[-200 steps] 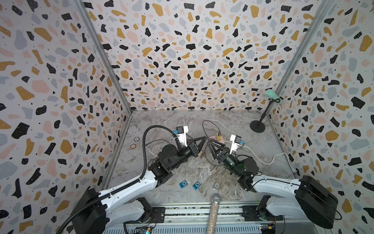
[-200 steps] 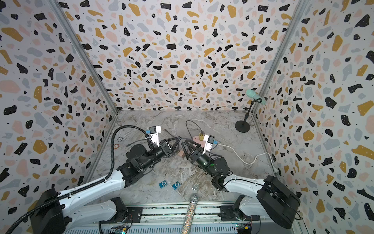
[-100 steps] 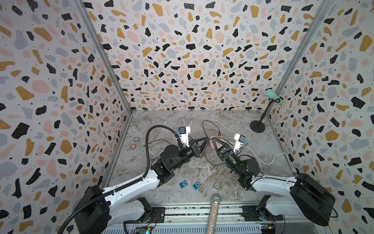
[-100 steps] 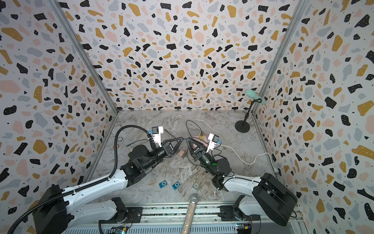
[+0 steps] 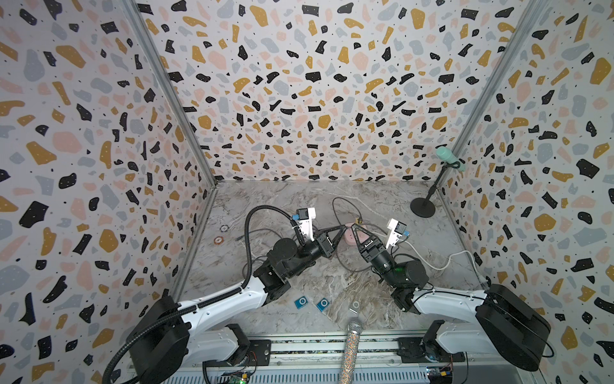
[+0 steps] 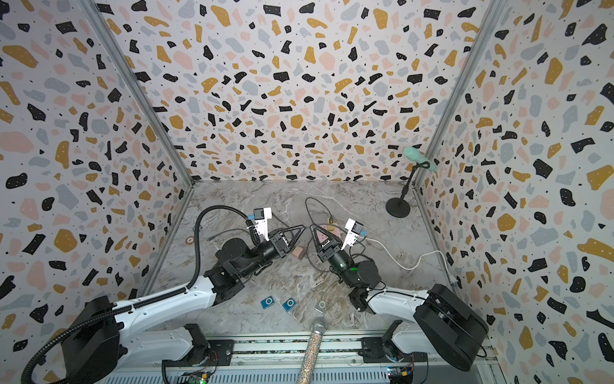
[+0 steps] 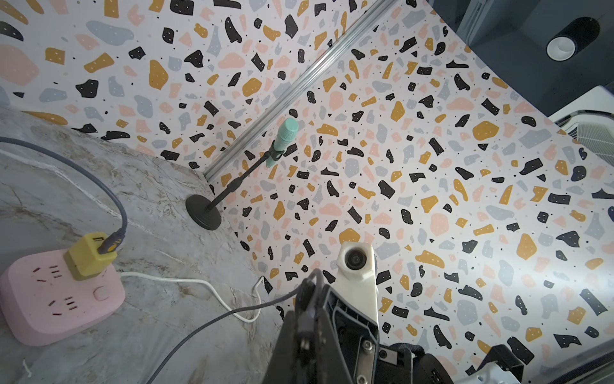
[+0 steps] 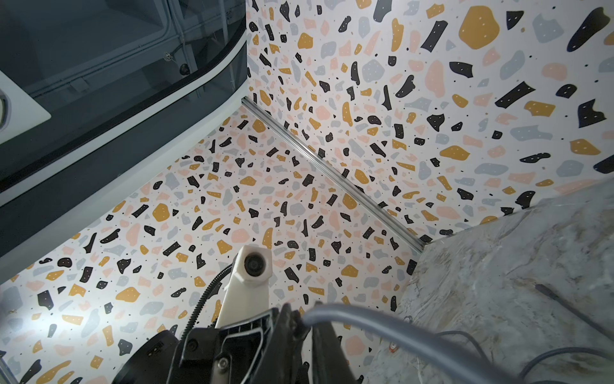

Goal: Charge mp3
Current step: Pick up the charging cable from the center of the board, then pick up the MP3 player from the center of the board.

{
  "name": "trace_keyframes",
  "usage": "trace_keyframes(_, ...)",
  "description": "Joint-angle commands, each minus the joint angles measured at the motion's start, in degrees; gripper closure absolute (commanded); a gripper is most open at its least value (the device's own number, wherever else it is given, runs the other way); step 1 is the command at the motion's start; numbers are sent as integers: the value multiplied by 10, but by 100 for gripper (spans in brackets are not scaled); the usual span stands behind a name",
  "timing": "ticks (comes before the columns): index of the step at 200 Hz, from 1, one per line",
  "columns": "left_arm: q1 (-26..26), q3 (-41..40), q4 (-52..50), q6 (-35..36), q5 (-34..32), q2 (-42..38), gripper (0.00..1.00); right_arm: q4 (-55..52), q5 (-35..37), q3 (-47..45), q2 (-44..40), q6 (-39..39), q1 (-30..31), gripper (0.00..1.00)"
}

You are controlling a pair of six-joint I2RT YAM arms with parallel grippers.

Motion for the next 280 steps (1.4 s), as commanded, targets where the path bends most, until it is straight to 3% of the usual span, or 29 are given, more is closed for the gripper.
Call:
trace_keyframes(1,-7,-4,30,-2,14,6,100,23,-7,4,-10,4,-1,82)
trace_keyframes(67,-10,2,33,-2,15,17,100,28,-20,0,-8,41,-13,81)
trace_keyframes(90,-10,3,33,-1,16,22,100,34,-27,-3,-8,41,-15,93)
trace_keyframes(105,-11,6,27,1,16,21,91,36,-29,-5,-10,42,-15,100)
trace_keyframes(119,-10,10,5,12,8,13,80,29,-27,-11,-17,41,-18,100)
trace_keyframes(145,-11,26,-98,73,-30,-30,53,-8,-18,-30,-44,43,-31,100)
trace_keyframes(157,-9,35,-151,105,-42,-56,50,-35,-18,-37,-64,42,-39,100)
trace_keyframes(174,-10,51,-245,159,-71,-92,49,-94,-22,-34,-99,29,-49,100)
trace_keyframes(216,-8,127,-558,311,-140,-114,50,-426,-50,41,-192,-94,-59,100)
trace_keyframes(247,-9,149,-721,334,-147,-65,53,-600,-99,83,-203,-150,-94,100)
trace_keyframes(280,-37,112,-754,317,-120,-26,59,-660,-153,71,-199,-147,-152,100)
